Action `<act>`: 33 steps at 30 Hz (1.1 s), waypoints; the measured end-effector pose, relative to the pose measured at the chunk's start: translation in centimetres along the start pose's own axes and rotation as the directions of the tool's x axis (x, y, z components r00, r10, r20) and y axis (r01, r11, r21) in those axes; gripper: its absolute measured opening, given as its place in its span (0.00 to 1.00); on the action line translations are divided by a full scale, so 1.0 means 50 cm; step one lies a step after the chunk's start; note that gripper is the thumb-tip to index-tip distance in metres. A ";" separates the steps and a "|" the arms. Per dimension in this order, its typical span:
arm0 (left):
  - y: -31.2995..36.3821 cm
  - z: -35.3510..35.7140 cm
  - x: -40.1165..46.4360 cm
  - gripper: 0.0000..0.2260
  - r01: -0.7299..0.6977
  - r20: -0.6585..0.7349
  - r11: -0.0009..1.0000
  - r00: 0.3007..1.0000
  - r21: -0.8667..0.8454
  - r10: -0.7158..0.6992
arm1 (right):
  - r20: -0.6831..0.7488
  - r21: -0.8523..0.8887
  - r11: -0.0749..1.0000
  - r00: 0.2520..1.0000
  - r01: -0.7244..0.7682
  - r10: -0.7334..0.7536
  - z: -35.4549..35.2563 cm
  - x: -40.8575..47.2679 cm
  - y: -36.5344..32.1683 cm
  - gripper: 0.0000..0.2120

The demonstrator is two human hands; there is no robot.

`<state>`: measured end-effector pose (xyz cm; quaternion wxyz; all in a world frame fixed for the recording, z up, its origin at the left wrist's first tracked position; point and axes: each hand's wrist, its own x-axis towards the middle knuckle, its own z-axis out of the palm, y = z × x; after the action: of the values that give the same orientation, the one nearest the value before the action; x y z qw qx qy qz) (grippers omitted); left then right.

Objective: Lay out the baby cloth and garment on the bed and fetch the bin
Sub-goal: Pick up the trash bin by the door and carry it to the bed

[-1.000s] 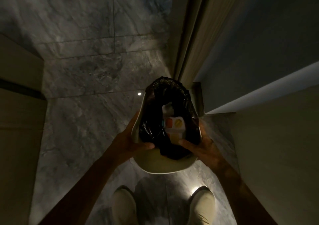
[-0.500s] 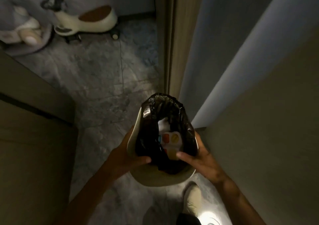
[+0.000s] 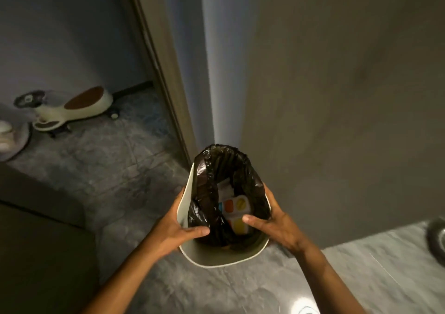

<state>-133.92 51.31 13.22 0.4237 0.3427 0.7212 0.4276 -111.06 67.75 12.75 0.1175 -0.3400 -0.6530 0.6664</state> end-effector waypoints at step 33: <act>0.237 1.018 -0.210 0.55 -0.140 0.651 0.963 0.757 0.230 -0.045 | -0.611 0.224 0.950 0.727 -0.219 0.312 -0.598 -0.942 0.315 0.41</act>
<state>-82.04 63.67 13.31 0.5869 0.5416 0.5704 0.1920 -53.50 61.22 14.42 0.2591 -0.6274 -0.4711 0.5633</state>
